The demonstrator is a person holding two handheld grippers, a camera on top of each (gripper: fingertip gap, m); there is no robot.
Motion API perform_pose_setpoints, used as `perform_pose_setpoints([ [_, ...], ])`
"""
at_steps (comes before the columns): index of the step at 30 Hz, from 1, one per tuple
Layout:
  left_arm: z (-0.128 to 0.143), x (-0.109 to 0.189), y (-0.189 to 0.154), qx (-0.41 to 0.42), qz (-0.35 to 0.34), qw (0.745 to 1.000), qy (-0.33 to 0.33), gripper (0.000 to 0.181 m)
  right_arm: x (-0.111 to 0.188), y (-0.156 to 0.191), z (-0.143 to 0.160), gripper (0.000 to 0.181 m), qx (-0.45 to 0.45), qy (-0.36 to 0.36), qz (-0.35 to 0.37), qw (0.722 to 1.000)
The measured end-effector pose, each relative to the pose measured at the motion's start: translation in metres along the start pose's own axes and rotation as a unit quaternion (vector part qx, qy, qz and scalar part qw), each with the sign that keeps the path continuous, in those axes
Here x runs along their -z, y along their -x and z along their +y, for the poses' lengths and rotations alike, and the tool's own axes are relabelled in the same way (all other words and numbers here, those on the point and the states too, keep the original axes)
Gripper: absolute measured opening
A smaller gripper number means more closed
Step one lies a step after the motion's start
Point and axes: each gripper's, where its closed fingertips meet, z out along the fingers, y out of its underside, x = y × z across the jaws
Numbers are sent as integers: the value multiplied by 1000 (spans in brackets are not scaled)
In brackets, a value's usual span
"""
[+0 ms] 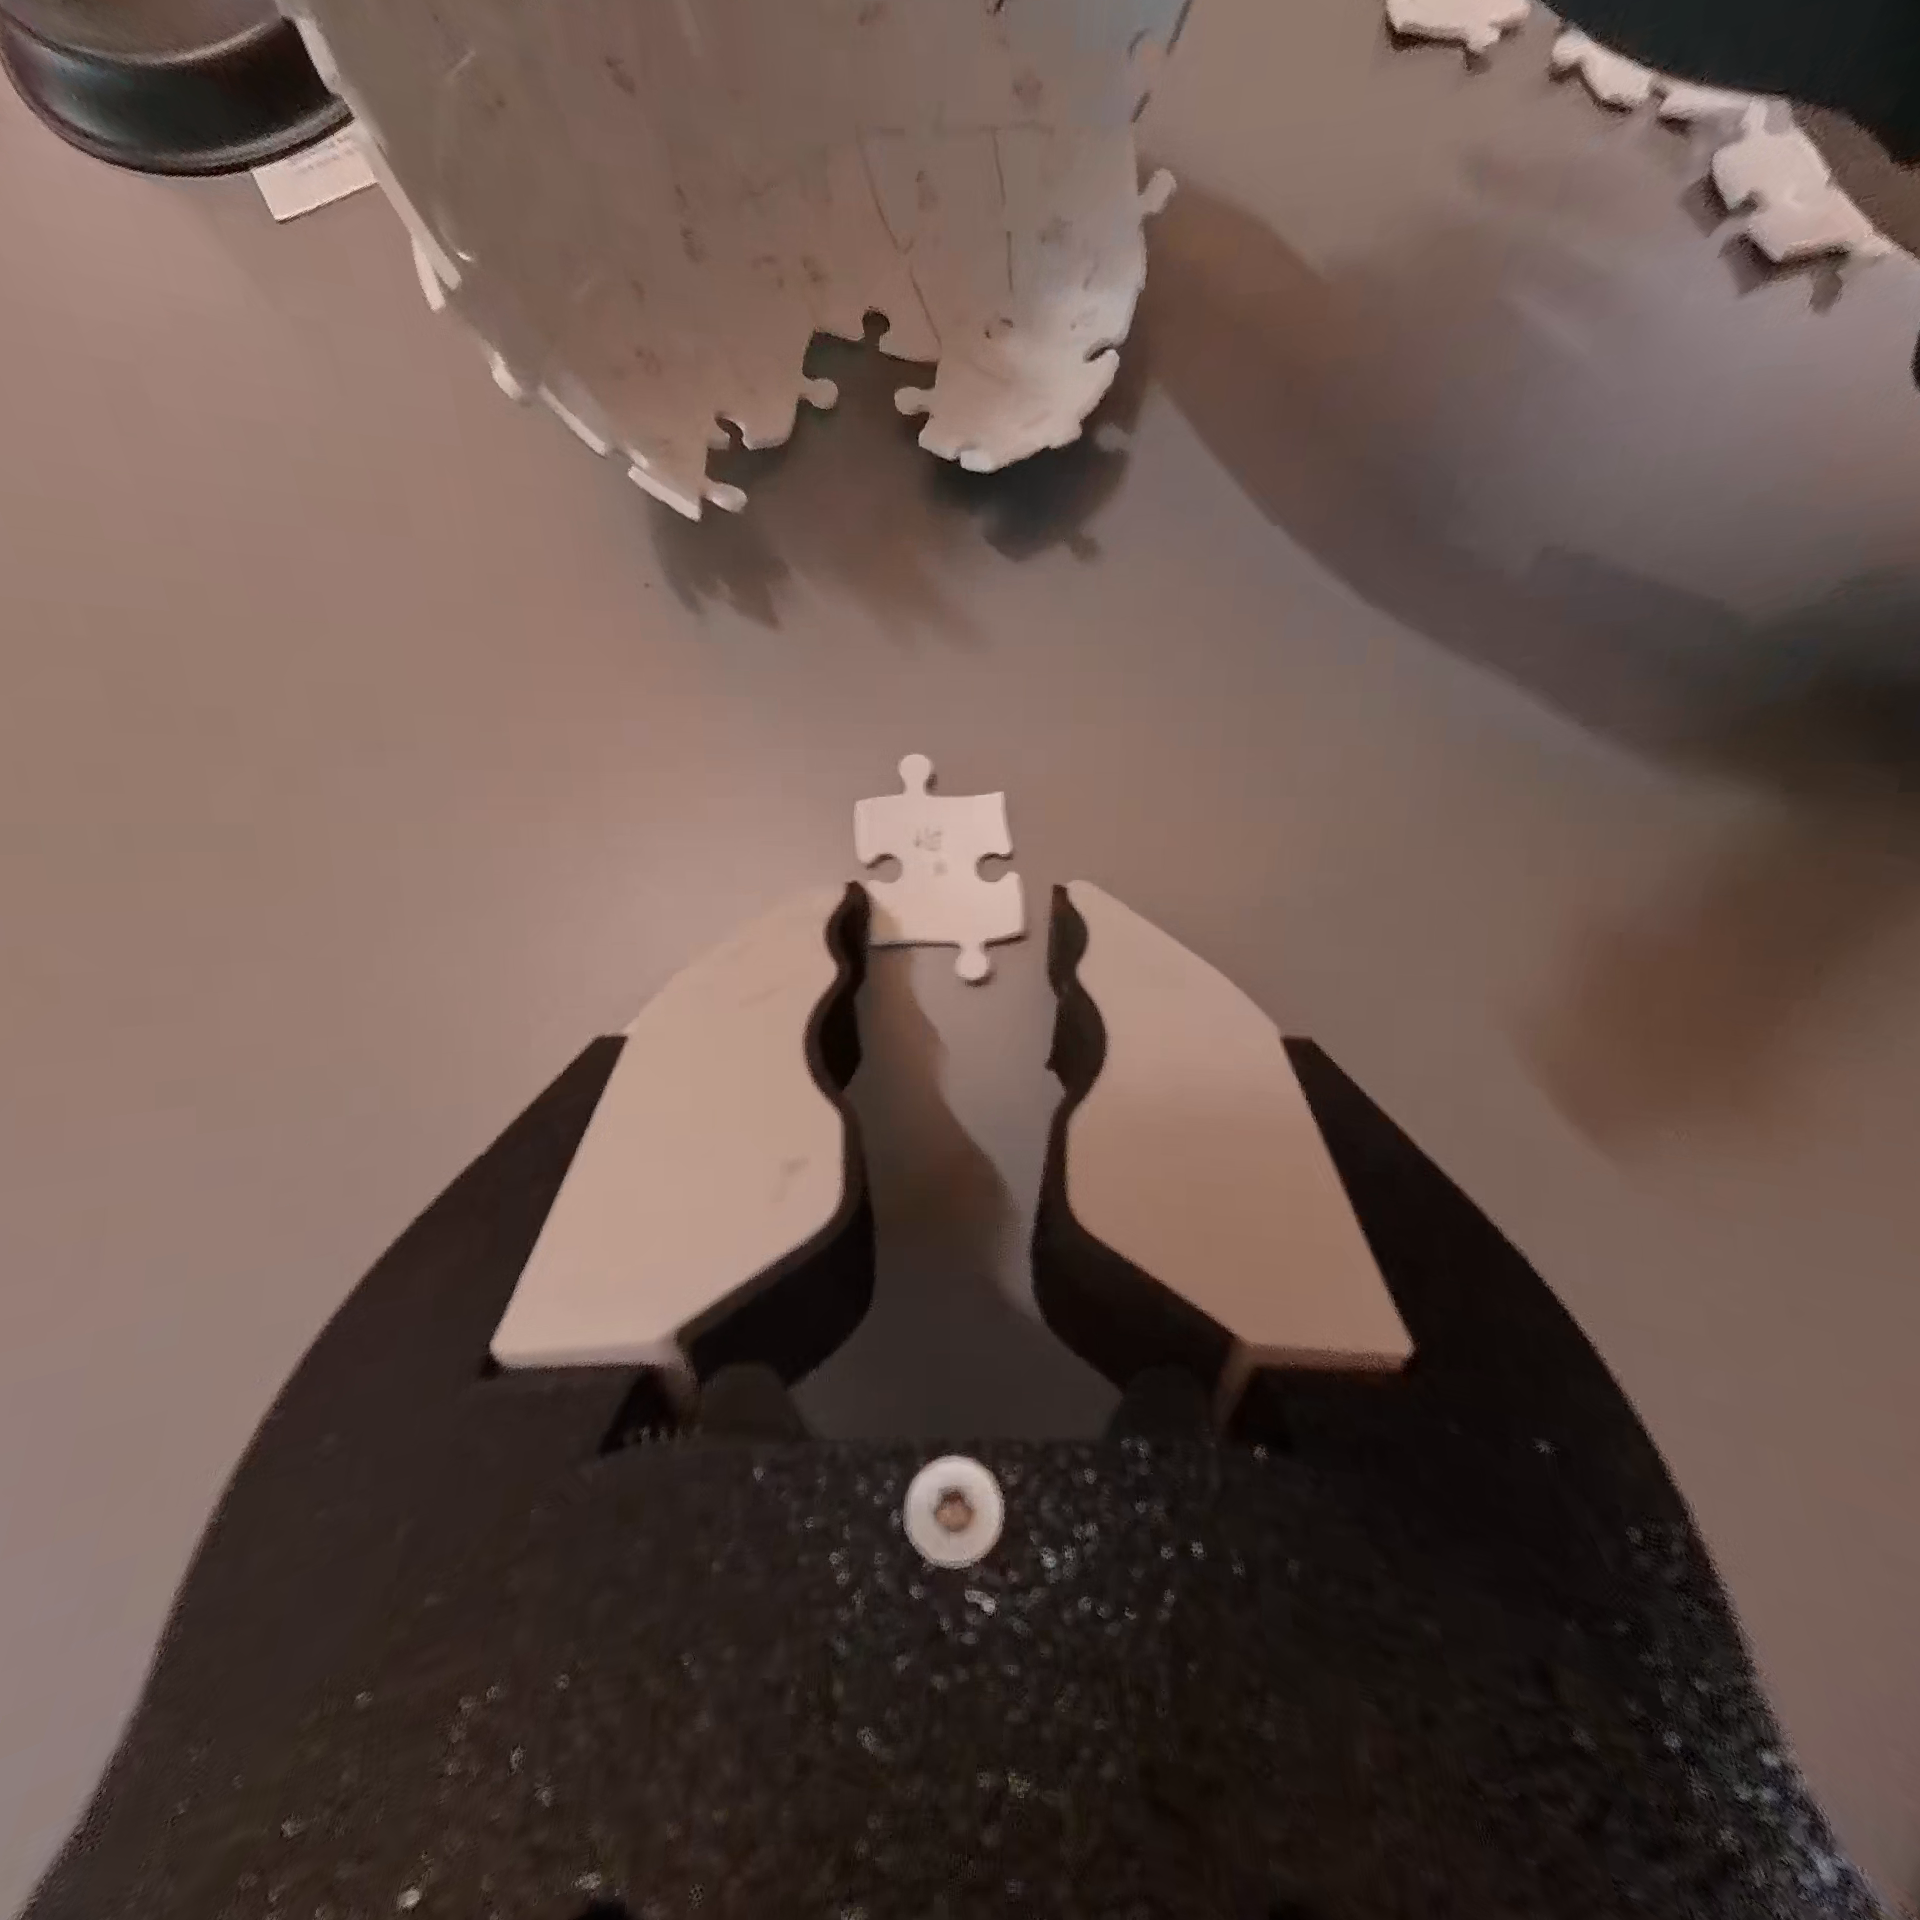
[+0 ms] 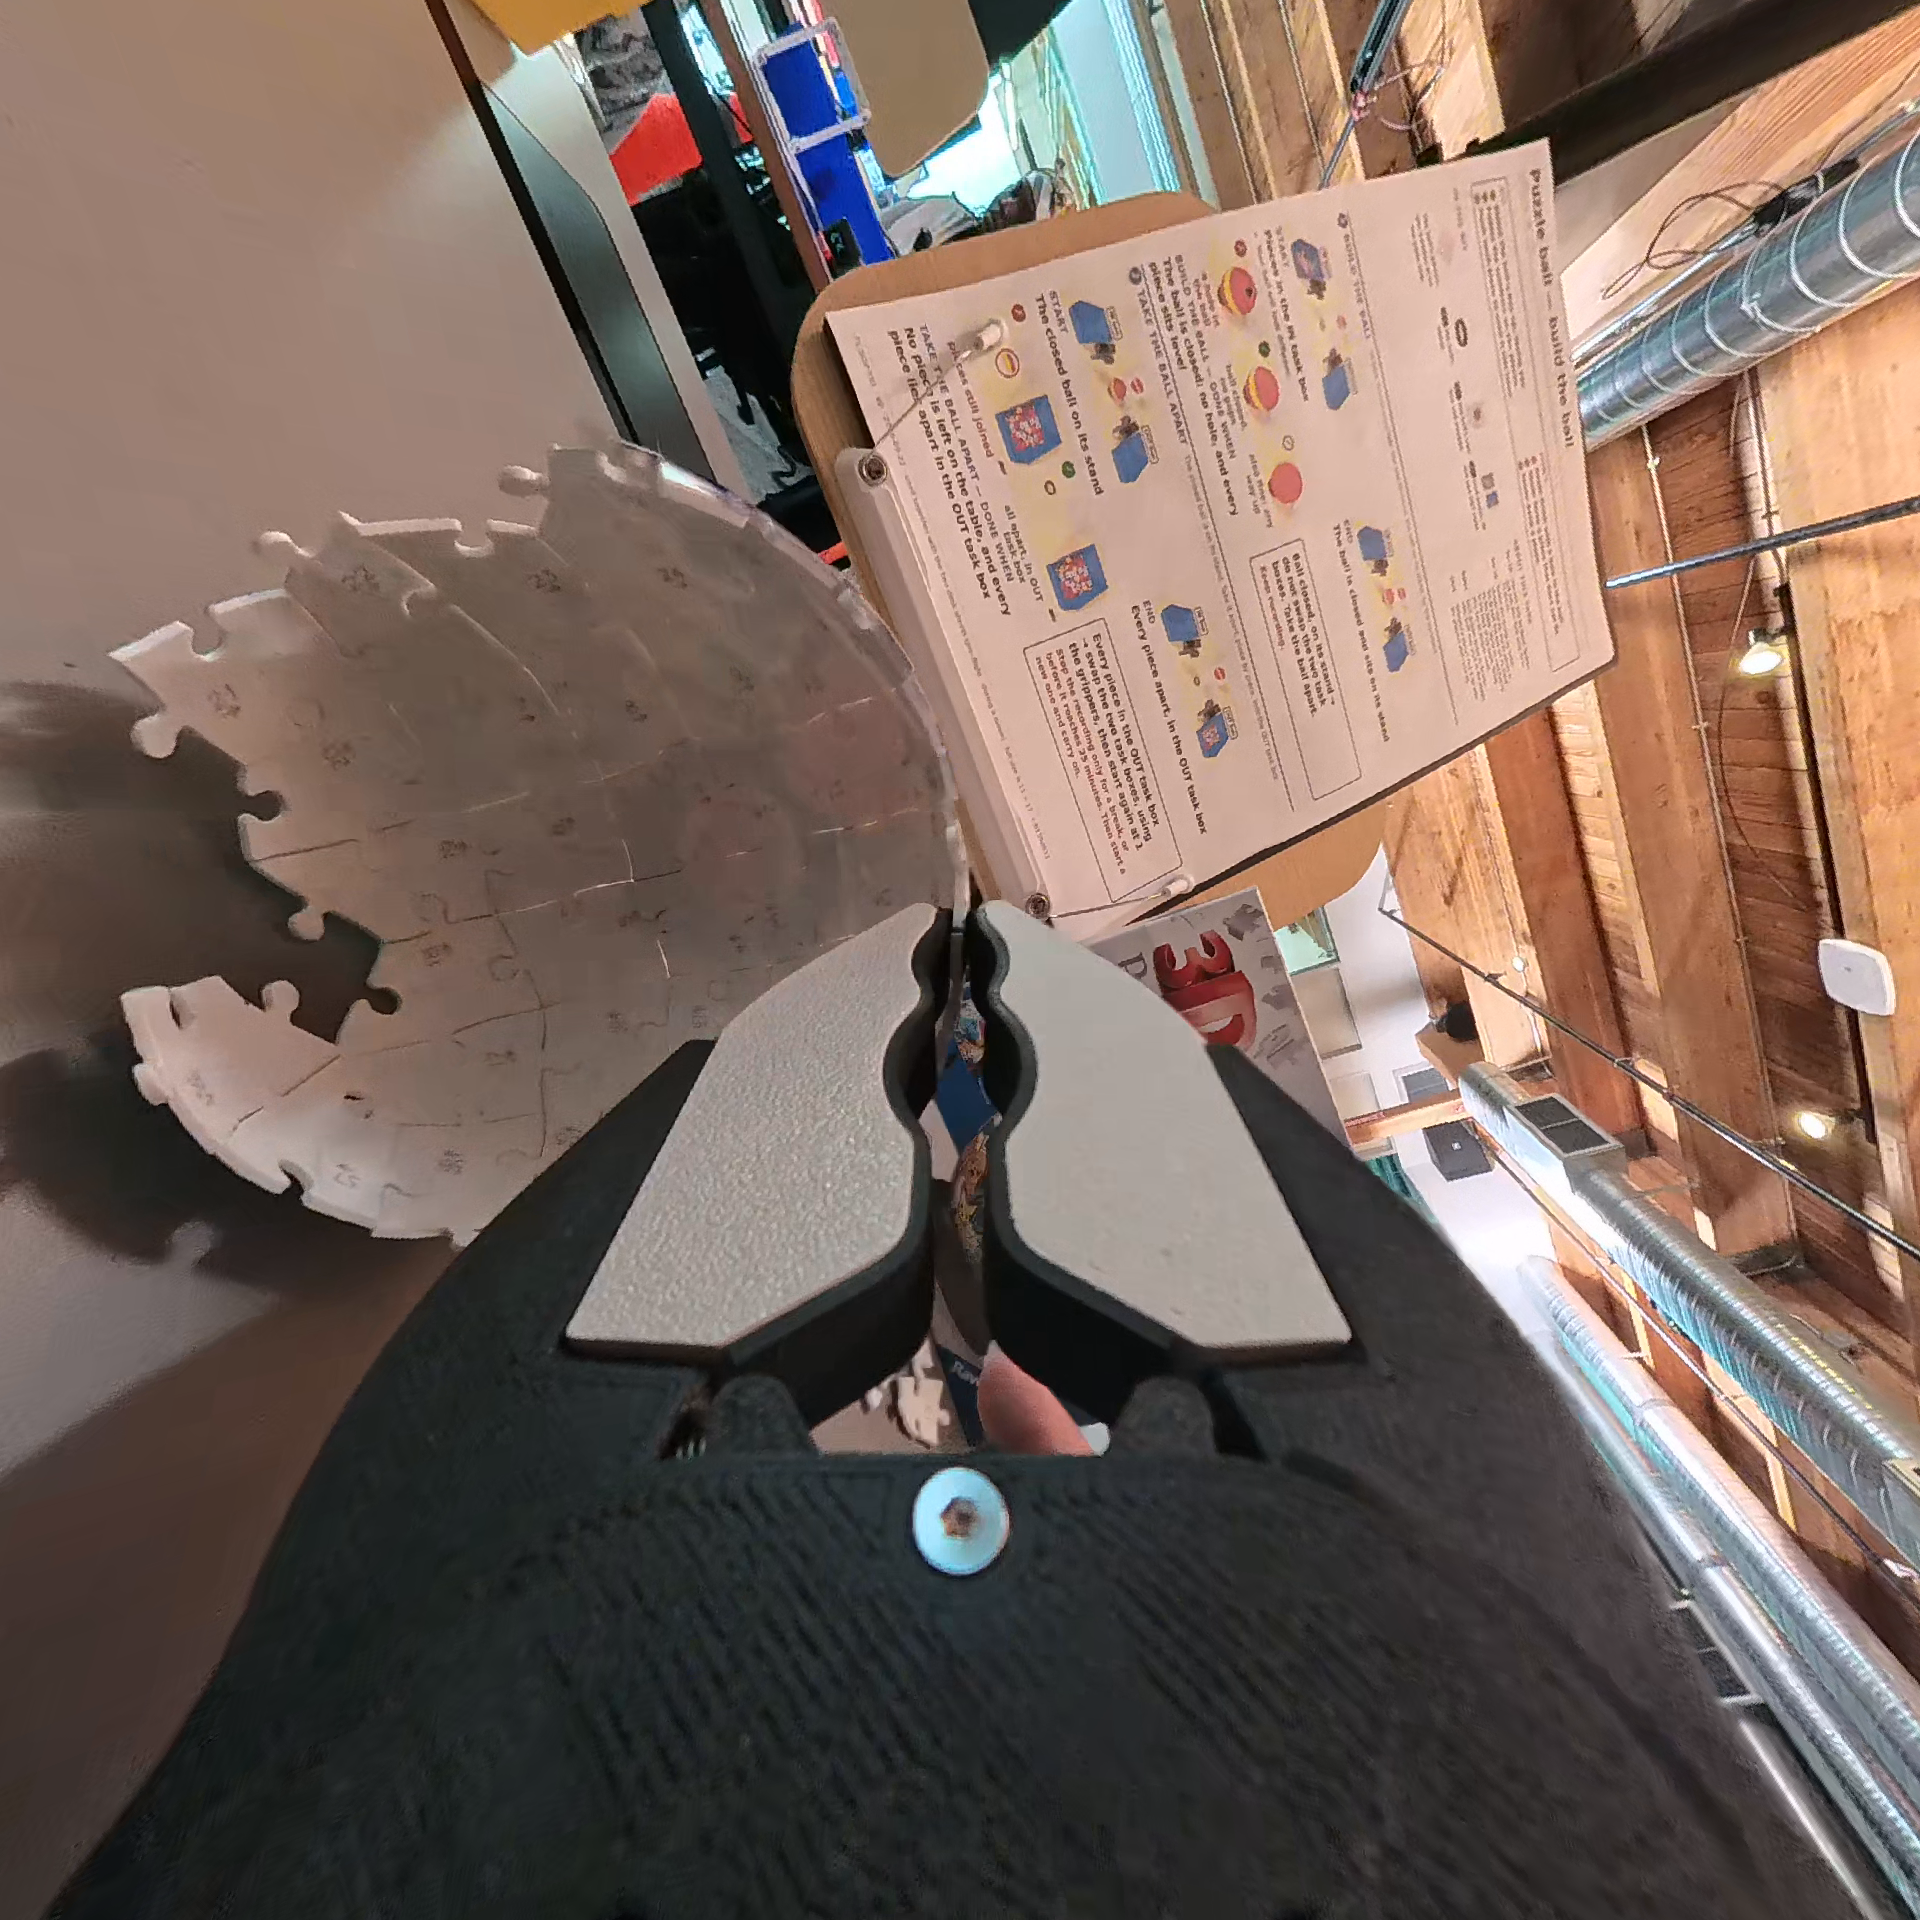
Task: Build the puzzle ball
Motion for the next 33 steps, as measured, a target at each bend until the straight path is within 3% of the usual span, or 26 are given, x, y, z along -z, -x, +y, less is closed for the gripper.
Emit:
perform_pose_setpoints([
  [10,-11,-5,11,-10,-8,999,-33,26,2,0,0,3,2,-5,7,1000],
  [14,-33,-2,6,-33,-1,997,-68,26,2,1,-1,3,3,-7,9,1000],
  [21,-68,-26,5,-56,-1,995,-81,26,2,0,-1,3,-1,-8,8,1000],
  [33,-79,-45,15,-71,-42,995,-52,26,0,1,-1,3,-12,-11,6,1000],
])
